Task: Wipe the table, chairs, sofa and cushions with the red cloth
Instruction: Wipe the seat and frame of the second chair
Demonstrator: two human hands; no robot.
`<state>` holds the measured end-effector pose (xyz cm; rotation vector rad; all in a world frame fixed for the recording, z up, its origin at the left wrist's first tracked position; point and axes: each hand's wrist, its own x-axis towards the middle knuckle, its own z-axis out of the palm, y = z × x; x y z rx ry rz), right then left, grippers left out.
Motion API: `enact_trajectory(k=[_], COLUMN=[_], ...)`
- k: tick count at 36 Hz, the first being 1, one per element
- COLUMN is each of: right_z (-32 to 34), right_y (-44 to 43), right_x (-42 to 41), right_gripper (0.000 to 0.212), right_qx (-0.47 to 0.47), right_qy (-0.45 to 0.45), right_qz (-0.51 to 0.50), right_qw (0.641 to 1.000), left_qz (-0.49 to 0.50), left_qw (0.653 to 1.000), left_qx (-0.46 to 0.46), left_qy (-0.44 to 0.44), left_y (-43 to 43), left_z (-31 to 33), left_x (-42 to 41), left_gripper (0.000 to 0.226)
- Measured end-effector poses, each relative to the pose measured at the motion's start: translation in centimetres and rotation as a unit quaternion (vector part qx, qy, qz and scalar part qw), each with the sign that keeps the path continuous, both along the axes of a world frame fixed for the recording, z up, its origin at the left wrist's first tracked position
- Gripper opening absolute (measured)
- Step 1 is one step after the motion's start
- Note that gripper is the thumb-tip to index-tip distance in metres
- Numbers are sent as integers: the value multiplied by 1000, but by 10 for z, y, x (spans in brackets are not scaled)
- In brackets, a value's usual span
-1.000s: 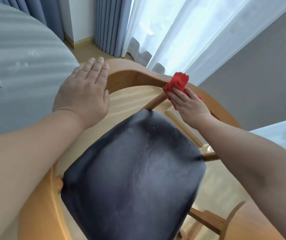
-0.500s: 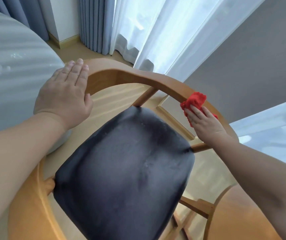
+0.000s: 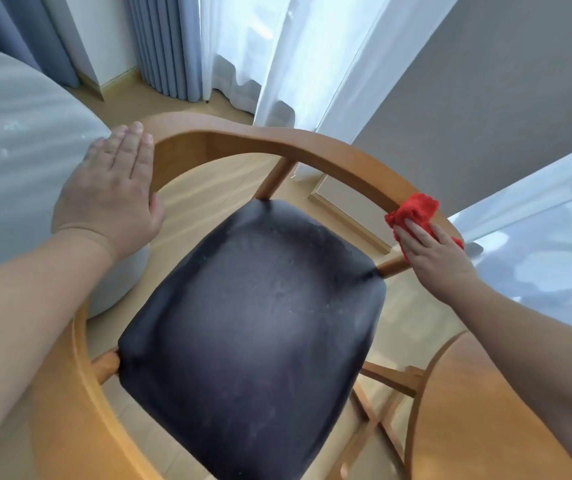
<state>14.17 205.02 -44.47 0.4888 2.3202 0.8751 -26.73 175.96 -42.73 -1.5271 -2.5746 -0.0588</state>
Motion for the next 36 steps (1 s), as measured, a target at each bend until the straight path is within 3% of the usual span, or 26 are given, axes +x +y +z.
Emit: enact_trajectory(k=[13,18,22,25,28,31,36], right_z=[7,25,42,51,54,48,26], right_y=[-12,-27,-32,-39,-49,-55,-33], right_x=[11,-13,-74,-135,-196,-248,-280], right_gripper=[54,30,34,42,48,53,73], right_qx=[6,-65,-133,-198,-235,-240,-217], right_qy=[-49,117,241,306,360,400,338], right_qz=[-27,18,72,55,23,13,-113], right_qw=[998,991,959,929,902,885,909], left_qz=[-1,-1,15,-32,-94,-87,-56], left_qw=[1000,999,997,996,994,985,970], left_qx=[-16,-41,-80,-85,-43,7,-9], left_qy=[-11,-17,7,7,-46,-147,-236], left_y=[-1,-1,3,11,18,14,-1], left_z=[1,5,12,20,28,27,10], left_x=[-2,4,7,17,38,60,78], left_gripper=[72,73,74,69,59,49,44])
